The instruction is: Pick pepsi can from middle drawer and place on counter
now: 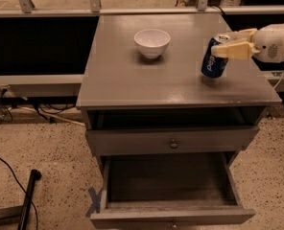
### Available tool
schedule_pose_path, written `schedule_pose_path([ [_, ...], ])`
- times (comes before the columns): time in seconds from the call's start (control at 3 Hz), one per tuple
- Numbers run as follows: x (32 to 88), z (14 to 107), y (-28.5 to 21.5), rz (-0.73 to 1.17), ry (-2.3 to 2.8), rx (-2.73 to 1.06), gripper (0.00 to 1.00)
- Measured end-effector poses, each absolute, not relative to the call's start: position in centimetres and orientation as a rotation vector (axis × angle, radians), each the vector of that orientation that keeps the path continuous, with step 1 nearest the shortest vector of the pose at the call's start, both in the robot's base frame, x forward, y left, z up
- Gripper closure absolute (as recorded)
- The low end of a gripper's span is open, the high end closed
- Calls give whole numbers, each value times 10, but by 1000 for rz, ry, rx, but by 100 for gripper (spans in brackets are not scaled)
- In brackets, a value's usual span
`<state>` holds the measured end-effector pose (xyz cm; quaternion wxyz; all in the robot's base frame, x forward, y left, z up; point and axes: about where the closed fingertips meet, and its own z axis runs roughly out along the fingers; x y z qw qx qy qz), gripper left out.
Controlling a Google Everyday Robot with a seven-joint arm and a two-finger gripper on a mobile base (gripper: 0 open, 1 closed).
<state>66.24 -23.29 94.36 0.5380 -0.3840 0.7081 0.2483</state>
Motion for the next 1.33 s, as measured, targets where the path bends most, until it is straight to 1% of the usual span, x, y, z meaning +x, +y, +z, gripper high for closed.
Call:
schedule_pose_path([
  [0.67,664,943,-227,596,1686,-926,4],
  [1.0,664,943,-225,598,1686,-927,0],
  [1.33,664,943,-225,598,1686,-927,0],
])
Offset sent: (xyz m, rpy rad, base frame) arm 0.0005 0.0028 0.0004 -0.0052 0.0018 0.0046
